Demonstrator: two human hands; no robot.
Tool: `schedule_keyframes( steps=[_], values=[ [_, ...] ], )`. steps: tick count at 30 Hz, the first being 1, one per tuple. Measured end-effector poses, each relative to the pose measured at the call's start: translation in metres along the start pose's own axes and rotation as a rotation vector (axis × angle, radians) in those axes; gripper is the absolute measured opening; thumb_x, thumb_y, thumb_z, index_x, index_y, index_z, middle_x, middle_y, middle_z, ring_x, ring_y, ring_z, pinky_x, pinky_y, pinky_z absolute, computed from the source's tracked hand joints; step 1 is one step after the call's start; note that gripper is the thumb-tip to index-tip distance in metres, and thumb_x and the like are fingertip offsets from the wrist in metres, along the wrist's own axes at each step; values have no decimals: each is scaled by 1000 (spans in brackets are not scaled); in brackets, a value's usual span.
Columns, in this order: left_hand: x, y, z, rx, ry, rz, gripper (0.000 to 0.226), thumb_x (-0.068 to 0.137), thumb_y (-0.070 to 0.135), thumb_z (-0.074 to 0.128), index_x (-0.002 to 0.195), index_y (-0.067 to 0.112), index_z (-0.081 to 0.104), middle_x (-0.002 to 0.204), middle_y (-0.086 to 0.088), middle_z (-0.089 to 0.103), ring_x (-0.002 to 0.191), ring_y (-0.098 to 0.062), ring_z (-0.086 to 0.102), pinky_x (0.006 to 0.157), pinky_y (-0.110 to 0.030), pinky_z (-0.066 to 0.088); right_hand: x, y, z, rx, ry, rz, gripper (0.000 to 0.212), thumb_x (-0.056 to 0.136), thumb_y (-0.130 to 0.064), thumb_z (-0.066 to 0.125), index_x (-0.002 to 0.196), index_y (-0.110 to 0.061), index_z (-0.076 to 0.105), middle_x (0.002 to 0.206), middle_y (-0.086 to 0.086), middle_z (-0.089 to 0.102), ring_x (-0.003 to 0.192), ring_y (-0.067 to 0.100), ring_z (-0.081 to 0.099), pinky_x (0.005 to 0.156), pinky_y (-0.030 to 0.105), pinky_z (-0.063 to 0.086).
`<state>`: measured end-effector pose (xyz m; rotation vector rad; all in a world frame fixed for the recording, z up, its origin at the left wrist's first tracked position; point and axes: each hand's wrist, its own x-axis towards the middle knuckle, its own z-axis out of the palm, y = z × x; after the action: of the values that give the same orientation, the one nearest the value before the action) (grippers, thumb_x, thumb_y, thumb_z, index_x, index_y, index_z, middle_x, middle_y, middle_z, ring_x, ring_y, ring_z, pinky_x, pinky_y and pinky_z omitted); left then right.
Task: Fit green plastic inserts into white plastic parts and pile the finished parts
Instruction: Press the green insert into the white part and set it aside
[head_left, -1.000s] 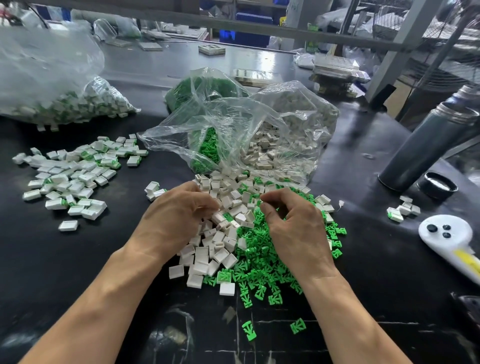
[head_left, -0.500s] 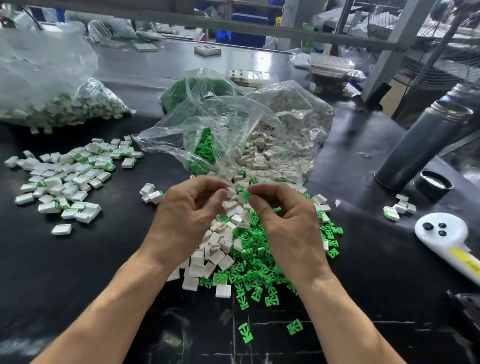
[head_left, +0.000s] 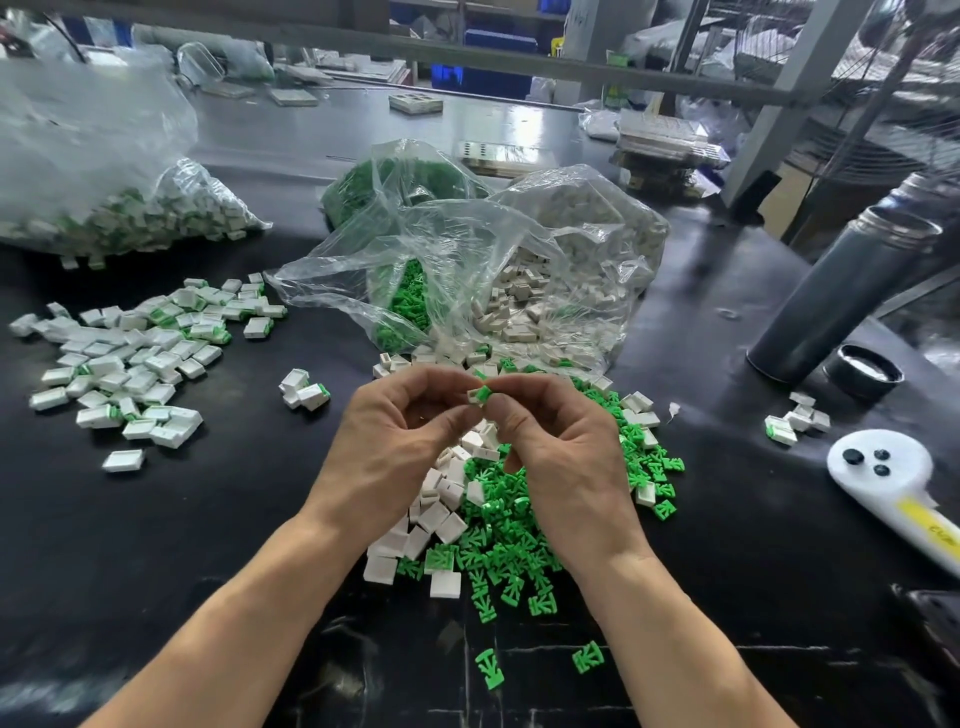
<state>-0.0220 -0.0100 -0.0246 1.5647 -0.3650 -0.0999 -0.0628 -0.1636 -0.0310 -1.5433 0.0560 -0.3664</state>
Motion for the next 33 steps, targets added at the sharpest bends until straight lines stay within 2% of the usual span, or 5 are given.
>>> schedule_keyframes(
  steps=[10,15,19,27,33],
  values=[
    [1,-7,-4,238,7,38,19,91,11,75,104,25,76,88,3,77,82,-18,75,80,-40,62,-2,1,-3,-399,21,-194,15,95,-17,74,103,-29,75,98,-14,71,92,8,68,72,11,47],
    [1,-5,-5,167,-7,32,20,91,12,74,101,29,77,86,6,76,76,-10,70,71,-23,57,0,0,-5,-467,20,-244,15,96,-15,73,104,-27,76,99,-16,68,93,6,66,73,10,47],
    [1,-5,-4,95,4,10,15,90,10,74,102,18,77,80,1,76,72,-12,69,68,-24,58,1,0,-5,-532,4,-279,12,94,-15,74,102,-25,76,99,-16,68,94,4,65,77,11,49],
    [3,-1,-3,-44,25,-30,10,86,6,77,96,8,76,83,-8,76,70,-16,68,68,-25,59,3,2,-6,-41,10,68,2,94,-20,76,95,-22,76,84,0,76,69,9,67,59,24,55],
    [1,3,-2,-51,30,-32,8,88,2,75,95,5,76,78,-7,74,67,-15,65,66,-25,58,-2,1,-5,-309,-20,-51,5,97,-23,71,95,-27,71,82,-9,73,66,5,65,60,19,51]
  ],
)
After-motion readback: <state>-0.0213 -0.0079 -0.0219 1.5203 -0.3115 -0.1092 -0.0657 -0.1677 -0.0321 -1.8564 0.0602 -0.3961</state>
